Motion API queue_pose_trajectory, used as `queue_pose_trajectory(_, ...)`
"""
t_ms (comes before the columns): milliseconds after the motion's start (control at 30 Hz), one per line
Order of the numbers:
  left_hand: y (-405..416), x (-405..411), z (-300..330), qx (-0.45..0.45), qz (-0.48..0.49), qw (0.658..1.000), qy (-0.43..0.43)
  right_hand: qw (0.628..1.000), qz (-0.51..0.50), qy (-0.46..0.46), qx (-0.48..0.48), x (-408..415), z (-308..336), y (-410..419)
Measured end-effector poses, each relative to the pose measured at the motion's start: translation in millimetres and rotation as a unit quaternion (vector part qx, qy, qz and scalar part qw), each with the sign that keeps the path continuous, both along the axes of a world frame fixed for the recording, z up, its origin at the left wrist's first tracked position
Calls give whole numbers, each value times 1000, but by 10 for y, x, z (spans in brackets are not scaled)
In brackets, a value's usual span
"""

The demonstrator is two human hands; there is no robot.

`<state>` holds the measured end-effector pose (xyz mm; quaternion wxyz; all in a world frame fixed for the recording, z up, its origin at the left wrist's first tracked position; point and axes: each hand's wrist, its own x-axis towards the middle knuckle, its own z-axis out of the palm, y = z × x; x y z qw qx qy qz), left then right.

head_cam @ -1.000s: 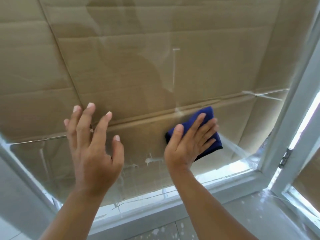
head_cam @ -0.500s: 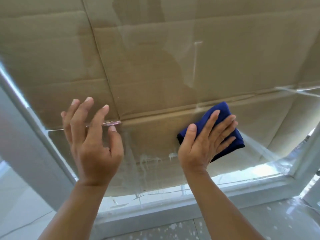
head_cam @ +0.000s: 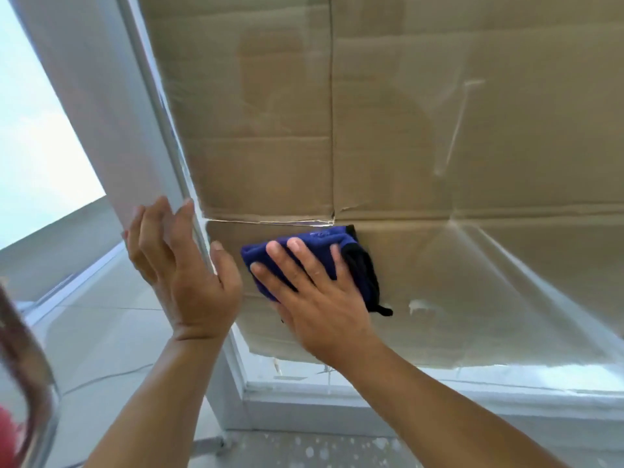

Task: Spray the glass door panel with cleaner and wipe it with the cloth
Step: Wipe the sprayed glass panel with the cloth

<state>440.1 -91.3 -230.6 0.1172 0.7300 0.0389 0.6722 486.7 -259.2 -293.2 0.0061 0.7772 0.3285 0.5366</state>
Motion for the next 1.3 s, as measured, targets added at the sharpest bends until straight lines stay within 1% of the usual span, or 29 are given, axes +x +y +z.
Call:
queue_pose_trajectory(67,100,-35,-60,-33,1,999,5,999,-11,-8,-50,13,-153,-161)
queue_pose_trajectory(100,135,-54,-86,-47,-1,999,7,999,-19,-10,-43,33,-159,-253)
queue_pose_trajectory(167,168,-76,-129,-63,-5,998,13,999,-38,-15,16,83,-9,-384)
queue_pose_trajectory(267,162,-58,-159,-73,-6,997,23,990,-61,-22,128,136,498,-370)
queue_pose_trajectory(367,122,-26,-171,-82,1,996,25,983,-62,-9,170,110,911,-136)
queue_pose_trajectory(400,111,-20,-187,-83,-1,996,28,986,-56,-16,158,87,937,-55)
queue_pose_trajectory(433,110,-16,-208,-81,-5,996,32,991,-43,-26,124,69,891,8)
queue_pose_trajectory(500,134,-10,-235,-70,-14,997,36,999,-7,-44,1,51,665,55)
queue_pose_trajectory(567,159,-18,-232,-66,-21,997,37,992,15,-51,-114,48,464,-8)
queue_pose_trajectory(633,159,-32,-201,-74,-31,996,36,985,22,-52,-163,53,433,-66)
queue_pose_trajectory(700,137,-39,-167,-76,-38,996,32,982,28,-56,-179,64,579,-52)
queue_pose_trajectory(767,118,-39,-131,-72,-41,996,30,985,37,-72,-152,77,905,57)
queue_pose_trajectory(833,114,-44,-116,-72,-48,996,32,992,34,-88,-86,79,1363,231)
queue_pose_trajectory(900,121,-57,-115,-71,-59,995,34,996,20,-83,-24,77,1803,399)
queue_pose_trajectory(967,133,-73,-132,-68,-74,994,36,998,11,-69,9,67,2036,500)
queue_pose_trajectory(1033,152,-75,-150,-64,-88,993,37,998,9,-62,14,45,1998,535)
queue_pose_trajectory(1100,164,-75,-159,-61,-100,992,39,998,10,-63,-13,19,1787,523)
queue_pose_trajectory(1200,191,-88,-177,-66,-110,990,49,994,17,-71,-79,12,1262,454)
queue_pose_trajectory(1300,190,-114,-232,-62,-114,989,67,988,19,-40,-149,-19,568,289)
